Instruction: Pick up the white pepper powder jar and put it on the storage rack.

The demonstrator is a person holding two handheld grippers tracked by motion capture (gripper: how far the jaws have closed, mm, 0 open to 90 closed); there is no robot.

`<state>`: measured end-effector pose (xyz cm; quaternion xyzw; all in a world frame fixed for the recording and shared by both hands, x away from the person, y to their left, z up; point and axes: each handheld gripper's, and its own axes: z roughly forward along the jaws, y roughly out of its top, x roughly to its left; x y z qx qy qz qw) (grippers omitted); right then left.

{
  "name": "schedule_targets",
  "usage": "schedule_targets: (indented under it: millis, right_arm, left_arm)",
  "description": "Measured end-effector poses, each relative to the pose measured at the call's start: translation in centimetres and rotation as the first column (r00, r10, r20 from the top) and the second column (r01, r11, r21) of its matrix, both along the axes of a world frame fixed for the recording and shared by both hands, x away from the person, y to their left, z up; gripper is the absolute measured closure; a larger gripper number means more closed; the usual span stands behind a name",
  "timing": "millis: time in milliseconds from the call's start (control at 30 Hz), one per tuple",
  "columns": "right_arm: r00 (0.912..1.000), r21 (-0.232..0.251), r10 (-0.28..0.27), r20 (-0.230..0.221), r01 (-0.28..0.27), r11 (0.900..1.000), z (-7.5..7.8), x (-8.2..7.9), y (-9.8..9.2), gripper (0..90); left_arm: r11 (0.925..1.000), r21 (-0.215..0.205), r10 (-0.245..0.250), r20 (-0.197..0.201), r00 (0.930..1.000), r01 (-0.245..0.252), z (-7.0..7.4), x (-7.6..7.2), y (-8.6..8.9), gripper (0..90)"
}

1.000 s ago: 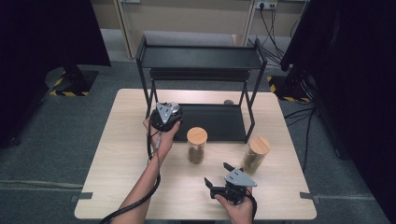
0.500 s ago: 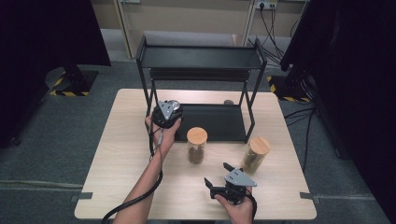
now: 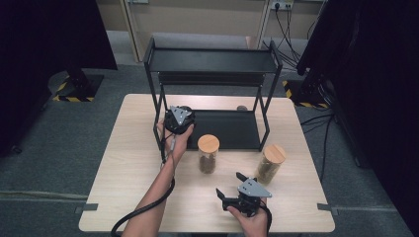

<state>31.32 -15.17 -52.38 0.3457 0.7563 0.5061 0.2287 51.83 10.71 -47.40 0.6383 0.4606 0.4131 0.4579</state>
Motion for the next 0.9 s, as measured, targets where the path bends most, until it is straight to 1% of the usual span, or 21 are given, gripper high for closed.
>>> schedule_targets:
  millis: [100,433,533,700,733,900]
  right_arm:
    - [1.0000,0.001,0.001,-0.001,-0.001,1.000,0.0,0.0,0.0,7.0]
    - [1.0000,-0.003,0.004,0.002,-0.004,1.000,0.0,0.0,0.0,7.0]
    - [1.0000,-0.003,0.005,0.002,-0.005,1.000,0.0,0.0,0.0,7.0]
    - [1.0000,-0.002,0.005,0.002,-0.005,1.000,0.0,0.0,0.0,7.0]
    - [1.0000,-0.003,0.006,0.003,-0.006,1.000,0.0,0.0,0.0,7.0]
    - [1.0000,-0.004,0.007,0.002,-0.007,1.000,0.0,0.0,0.1,7.0]
  left_arm:
    - [1.0000,-0.001,0.000,-0.001,1.0000,0.000,-0.2,0.1,0.0,34.7]
    - [0.9997,-0.026,-0.001,0.000,1.0000,0.001,-0.8,0.3,-0.2,34.6]
    - [0.9996,-0.028,-0.001,0.000,1.0000,0.001,-1.0,0.4,-0.2,34.6]
    - [0.9992,-0.039,0.003,-0.011,0.9999,-0.004,-1.6,0.5,-0.2,34.5]
    - [0.9991,-0.043,0.006,-0.005,1.0000,-0.006,-1.7,0.5,-0.2,34.5]
    - [0.9988,-0.049,0.004,-0.007,1.0000,-0.004,-1.7,0.6,-0.2,34.5]
